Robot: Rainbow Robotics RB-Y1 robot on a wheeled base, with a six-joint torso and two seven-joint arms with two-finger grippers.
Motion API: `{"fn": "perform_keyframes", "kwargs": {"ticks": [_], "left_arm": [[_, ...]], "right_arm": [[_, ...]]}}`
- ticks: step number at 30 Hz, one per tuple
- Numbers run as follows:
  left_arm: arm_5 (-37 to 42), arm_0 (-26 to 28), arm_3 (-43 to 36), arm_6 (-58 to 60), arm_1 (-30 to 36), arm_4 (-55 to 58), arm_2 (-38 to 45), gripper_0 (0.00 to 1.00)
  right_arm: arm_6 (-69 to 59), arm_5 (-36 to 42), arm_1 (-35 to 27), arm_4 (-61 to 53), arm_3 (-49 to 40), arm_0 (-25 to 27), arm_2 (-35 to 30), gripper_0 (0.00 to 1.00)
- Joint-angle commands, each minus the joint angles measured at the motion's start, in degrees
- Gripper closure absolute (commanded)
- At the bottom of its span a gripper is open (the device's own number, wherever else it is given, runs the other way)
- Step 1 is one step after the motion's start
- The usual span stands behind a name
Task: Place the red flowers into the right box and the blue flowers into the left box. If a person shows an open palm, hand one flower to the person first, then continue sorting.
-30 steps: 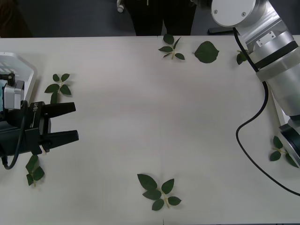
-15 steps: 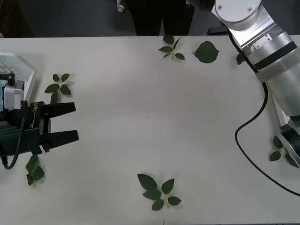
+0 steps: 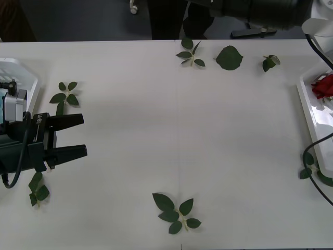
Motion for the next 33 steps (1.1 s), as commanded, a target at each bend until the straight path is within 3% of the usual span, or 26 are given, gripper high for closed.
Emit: {"fn": "perform_keyframes", "kwargs": {"ticks": [1,7,15,21,33], "left_arm": [[-0.48,1.27,-0.57,2.57,2.12,0.86,-0.51,0.0],[-0.48,1.27,-0.57,2.57,2.12,0.86,-0.51,0.0],[-0.48,1.27,-0.57,2.57,2.12,0.86,-0.51,0.0],[-0.48,1.27,-0.57,2.57,2.12,0.86,-0.51,0.0],[-0.48,1.27,-0.57,2.57,2.12,0.86,-0.51,0.0]], "right_arm": [[13.06,6.74,-7.81,-7.37,-2.6,3.94,-0.65,0.13],[32.48,21.16,-17.04,-17.91,-2.6,9.83,-0.74,0.14],[33.06,33.46,-24.51,-21.08,-2.6,13.08,-0.74,0.14],[33.06,35.92,-27.15,-22.22,-2.86,13.17,-0.74,0.14],[33.06,36.45,-26.18,-22.22,-2.86,15.01,-0.74,0.14]]}}
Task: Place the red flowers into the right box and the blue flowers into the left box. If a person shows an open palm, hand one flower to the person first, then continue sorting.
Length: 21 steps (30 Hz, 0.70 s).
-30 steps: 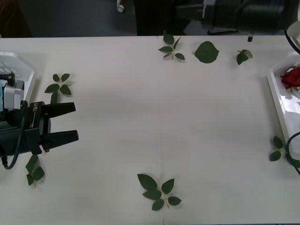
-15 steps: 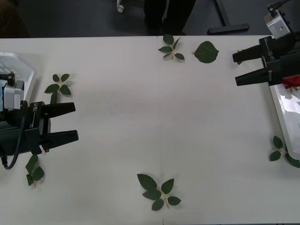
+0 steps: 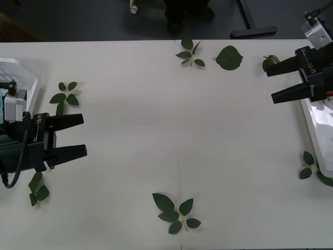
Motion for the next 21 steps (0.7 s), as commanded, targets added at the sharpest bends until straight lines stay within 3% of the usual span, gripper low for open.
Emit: {"fn": "perform_keyframes", "kwargs": {"ticks": [1,6,11,21], "left_arm": [[-0.47,1.25,-0.64,2.57,2.12,0.84,-0.5,0.0],[-0.47,1.25,-0.64,2.57,2.12,0.84,-0.5,0.0],[-0.47,1.25,-0.64,2.57,2.12,0.84,-0.5,0.0],[-0.47,1.25,-0.64,2.57,2.12,0.84,-0.5,0.0]], "right_arm": [[-0.21,0.27,-1.62,-0.9,-1.47,0.6,-0.67,0.13],[-0.21,0.27,-1.62,-0.9,-1.47,0.6,-0.67,0.13],[-0.21,0.27,-1.62,-0.9,-1.47,0.6,-0.67,0.0],[-0.21,0.27,-1.62,-0.9,-1.47,0.6,-0.67,0.0]]}}
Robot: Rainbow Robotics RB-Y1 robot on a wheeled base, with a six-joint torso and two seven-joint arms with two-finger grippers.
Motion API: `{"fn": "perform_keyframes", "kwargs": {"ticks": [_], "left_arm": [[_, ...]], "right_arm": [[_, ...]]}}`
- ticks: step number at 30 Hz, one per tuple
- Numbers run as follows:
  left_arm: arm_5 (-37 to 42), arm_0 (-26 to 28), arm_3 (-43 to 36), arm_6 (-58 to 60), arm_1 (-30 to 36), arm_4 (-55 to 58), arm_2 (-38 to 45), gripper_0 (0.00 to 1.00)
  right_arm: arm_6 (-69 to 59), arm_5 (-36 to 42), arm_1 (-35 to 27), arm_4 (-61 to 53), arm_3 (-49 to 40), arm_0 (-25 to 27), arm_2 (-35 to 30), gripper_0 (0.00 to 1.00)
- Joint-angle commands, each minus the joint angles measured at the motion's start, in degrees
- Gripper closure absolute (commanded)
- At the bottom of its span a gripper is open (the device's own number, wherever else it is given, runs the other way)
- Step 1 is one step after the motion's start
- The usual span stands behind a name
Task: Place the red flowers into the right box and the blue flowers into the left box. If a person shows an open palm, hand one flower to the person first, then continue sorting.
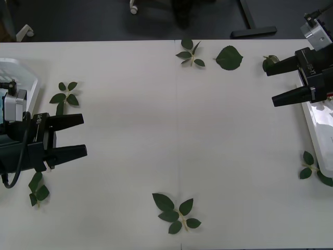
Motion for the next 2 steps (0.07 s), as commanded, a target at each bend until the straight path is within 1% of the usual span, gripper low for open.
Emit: {"fn": "perform_keyframes", "kwargs": {"ticks": [1,2], "left_arm": [[-0.47,1.25,-0.64,2.57,2.12,0.84,-0.5,0.0],[-0.47,1.25,-0.64,2.57,2.12,0.84,-0.5,0.0]], "right_arm": [[-0.21,0.27,-1.62,-0.9,-1.46,0.37,-0.67,0.0],[-0.21,0.27,-1.62,-0.9,-1.46,0.37,-0.67,0.0]]}}
